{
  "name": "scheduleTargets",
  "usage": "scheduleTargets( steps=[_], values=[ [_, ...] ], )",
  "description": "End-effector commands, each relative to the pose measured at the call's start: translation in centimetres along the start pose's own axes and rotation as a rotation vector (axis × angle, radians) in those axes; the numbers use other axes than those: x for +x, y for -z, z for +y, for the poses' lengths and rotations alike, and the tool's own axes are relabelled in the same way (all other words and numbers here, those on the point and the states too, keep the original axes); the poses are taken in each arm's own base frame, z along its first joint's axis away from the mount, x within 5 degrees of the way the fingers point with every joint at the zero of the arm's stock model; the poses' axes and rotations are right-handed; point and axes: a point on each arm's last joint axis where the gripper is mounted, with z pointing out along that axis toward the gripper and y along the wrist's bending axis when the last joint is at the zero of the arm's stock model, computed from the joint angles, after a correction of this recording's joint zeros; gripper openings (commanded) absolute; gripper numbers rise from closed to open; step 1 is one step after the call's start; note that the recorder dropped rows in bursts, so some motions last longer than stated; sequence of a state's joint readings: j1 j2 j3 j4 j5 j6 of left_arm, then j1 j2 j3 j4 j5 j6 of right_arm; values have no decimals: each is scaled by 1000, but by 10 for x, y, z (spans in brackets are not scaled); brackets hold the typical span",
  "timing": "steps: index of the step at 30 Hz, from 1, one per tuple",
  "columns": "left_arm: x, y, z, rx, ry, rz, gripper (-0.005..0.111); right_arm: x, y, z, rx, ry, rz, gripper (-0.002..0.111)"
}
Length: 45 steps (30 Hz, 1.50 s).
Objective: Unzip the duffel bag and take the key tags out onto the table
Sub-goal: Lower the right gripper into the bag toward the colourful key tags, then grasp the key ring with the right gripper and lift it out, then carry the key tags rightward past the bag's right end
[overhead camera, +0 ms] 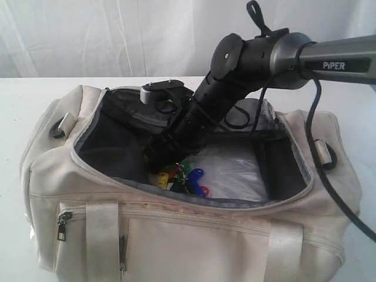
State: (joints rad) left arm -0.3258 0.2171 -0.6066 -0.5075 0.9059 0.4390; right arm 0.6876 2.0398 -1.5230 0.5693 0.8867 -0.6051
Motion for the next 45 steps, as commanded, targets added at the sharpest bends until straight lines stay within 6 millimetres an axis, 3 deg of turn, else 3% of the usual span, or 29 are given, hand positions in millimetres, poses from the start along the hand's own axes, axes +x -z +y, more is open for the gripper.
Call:
scheduleTargets(
  steps=[1, 3, 6, 7, 11, 14, 15, 16, 17, 23, 32, 39, 45],
  values=[
    [1, 0, -2, 12, 2, -12, 51, -2, -30, 5, 13, 24, -14, 52],
    [1, 0, -2, 10, 0, -8, 51, -3, -30, 5, 22, 27, -22, 37],
    [1, 0, -2, 11, 0, -7, 51, -6, -19, 8, 37, 49, -43, 5],
    [1, 0, -2, 11, 0, -7, 51, -8, -15, 10, 39, 54, -53, 0],
    [1, 0, -2, 12, 4, -5, 51, -21, 27, 23, 80, 144, -103, 0],
    [1, 0, -2, 19, 6, -2, 51, -25, 82, 38, 119, 212, -154, 0],
    [2, 0, -3, 20, 6, 0, 51, -25, 91, 41, 127, 224, -164, 0],
    [2, 0, -3, 27, 8, 3, 51, -22, 115, 45, 160, 235, -186, 0],
    [2, 0, -4, 31, 9, 4, 51, -20, 124, 47, 171, 236, -194, 0],
    [4, 0, -6, 52, 18, 30, 51, 0, 195, 49, 327, 211, -247, 0],
    [9, 1, -9, 88, 28, 80, 51, 51, 299, 54, 602, 136, -353, 0],
    [9, 1, -9, 88, 28, 80, 51, 91, 347, 49, 902, -53, -333, 0],
    [9, 1, -9, 88, 28, 80, 51, 113, 345, 40, 1020, -194, -210, 0]
  ],
)
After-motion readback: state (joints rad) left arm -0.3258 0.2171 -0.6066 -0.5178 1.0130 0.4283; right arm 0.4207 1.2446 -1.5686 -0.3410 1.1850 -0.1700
